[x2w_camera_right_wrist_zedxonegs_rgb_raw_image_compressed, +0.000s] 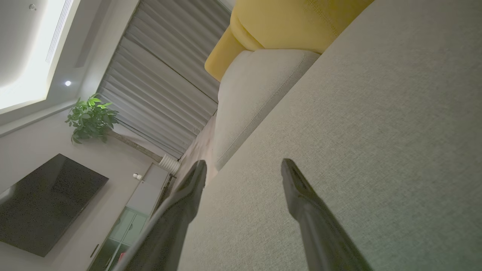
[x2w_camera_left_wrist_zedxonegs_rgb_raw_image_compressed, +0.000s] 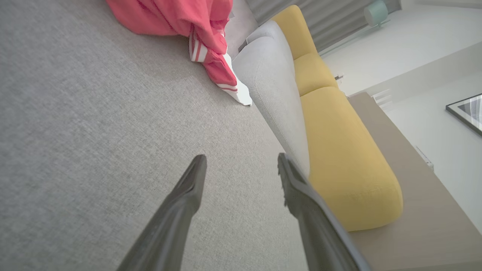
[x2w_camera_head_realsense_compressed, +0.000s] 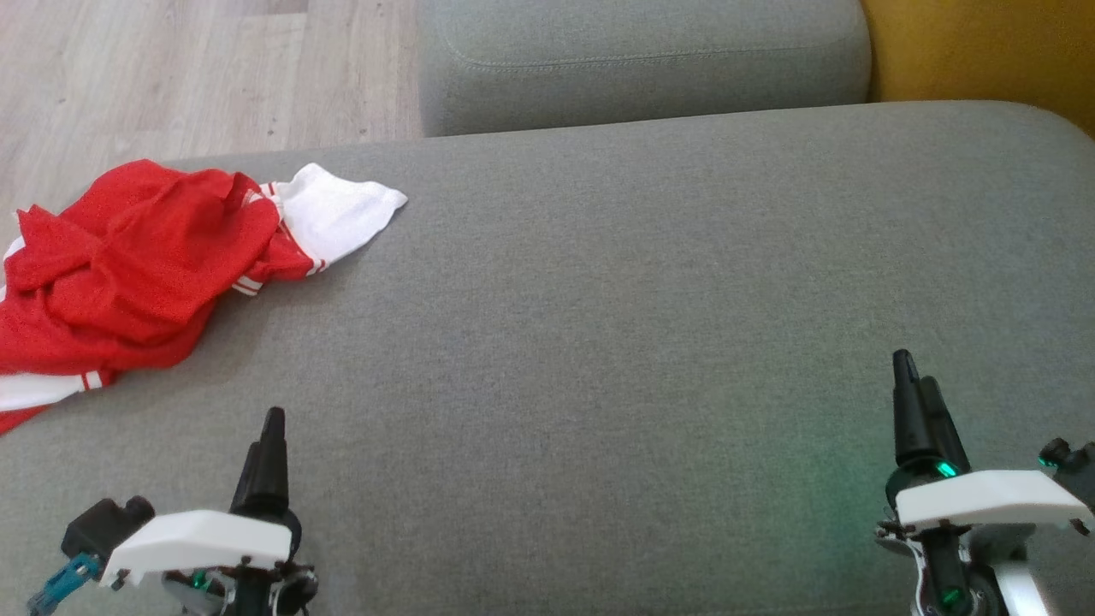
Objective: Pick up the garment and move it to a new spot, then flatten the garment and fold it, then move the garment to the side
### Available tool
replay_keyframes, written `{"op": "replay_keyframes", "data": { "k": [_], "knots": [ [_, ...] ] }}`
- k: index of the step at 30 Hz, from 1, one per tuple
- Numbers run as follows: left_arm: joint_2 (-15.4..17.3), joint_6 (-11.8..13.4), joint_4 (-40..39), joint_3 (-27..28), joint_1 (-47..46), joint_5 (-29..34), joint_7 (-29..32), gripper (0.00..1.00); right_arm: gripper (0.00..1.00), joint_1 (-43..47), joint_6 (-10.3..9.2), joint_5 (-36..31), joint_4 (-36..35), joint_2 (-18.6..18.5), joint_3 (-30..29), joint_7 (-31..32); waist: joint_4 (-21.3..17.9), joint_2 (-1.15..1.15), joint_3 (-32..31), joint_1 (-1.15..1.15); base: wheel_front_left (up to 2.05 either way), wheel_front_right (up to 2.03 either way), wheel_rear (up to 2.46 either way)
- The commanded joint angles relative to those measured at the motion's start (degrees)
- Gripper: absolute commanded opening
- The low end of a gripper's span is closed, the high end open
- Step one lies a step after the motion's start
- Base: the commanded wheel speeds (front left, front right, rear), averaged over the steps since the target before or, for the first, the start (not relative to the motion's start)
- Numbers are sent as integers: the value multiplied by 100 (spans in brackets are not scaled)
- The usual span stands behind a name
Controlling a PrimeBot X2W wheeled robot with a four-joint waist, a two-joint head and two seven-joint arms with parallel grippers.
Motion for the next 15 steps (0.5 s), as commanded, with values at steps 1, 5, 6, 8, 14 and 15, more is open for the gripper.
{"op": "replay_keyframes", "data": {
  "k": [1, 5, 6, 8, 14, 15],
  "knots": [
    [110, 11, -208, 71, -158, 149, -49, 100, 100, -68, -2, -173, -251, -97, 89, -93, -2, 0, 0, 0, 0, 0, 0],
    [113, 42, -208, 61, -136, 450, -116, 100, 100, -65, -2, -500, -268, -107, 144, -161, -3, 0, 0, 0, 0, 0, 0],
    [113, 49, -208, 58, -131, 524, -132, 100, 100, -63, -2, -580, -273, -111, 157, -178, -2, 0, 0, 0, 0, 0, 0],
    [114, 64, -209, 52, -122, 676, -166, 100, 100, -59, -2, -737, -284, -117, 180, -212, 1, 0, 0, 0, 0, 0, 0],
    [125, 127, -212, 32, -97, 1169, -267, 100, 100, -30, -2, -1214, -331, -130, 263, -313, 10, 0, -2, 0, 0, 0, 0],
    [128, 137, -210, 28, -89, 1250, -283, 100, 100, -24, -2, -1289, -337, -131, 278, -330, 9, 0, -3, 0, 0, 0, 0]
  ]
}}
